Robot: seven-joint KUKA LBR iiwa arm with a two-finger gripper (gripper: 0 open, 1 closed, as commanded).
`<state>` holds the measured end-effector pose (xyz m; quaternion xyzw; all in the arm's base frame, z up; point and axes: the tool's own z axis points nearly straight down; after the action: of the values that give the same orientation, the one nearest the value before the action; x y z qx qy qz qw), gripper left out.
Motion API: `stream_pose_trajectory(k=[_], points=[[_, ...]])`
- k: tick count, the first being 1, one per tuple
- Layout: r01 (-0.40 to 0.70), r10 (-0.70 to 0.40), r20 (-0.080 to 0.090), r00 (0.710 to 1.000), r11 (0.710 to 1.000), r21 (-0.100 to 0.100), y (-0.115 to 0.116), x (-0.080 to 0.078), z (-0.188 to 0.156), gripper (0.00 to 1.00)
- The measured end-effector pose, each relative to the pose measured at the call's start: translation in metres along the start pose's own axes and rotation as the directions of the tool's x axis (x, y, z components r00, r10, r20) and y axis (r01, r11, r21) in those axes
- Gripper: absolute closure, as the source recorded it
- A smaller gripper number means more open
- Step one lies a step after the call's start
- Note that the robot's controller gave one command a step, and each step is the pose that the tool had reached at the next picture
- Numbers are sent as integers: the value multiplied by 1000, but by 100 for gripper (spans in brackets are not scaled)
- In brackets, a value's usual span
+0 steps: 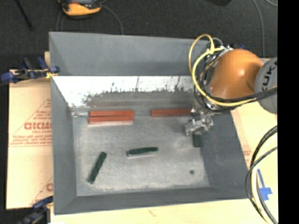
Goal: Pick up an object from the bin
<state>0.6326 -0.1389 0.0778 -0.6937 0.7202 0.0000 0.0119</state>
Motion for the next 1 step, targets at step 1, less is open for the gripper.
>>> stream_pose_trajectory(k=[1], points=[[-1,1,0,1000,1000,0,0,0,0,100]])
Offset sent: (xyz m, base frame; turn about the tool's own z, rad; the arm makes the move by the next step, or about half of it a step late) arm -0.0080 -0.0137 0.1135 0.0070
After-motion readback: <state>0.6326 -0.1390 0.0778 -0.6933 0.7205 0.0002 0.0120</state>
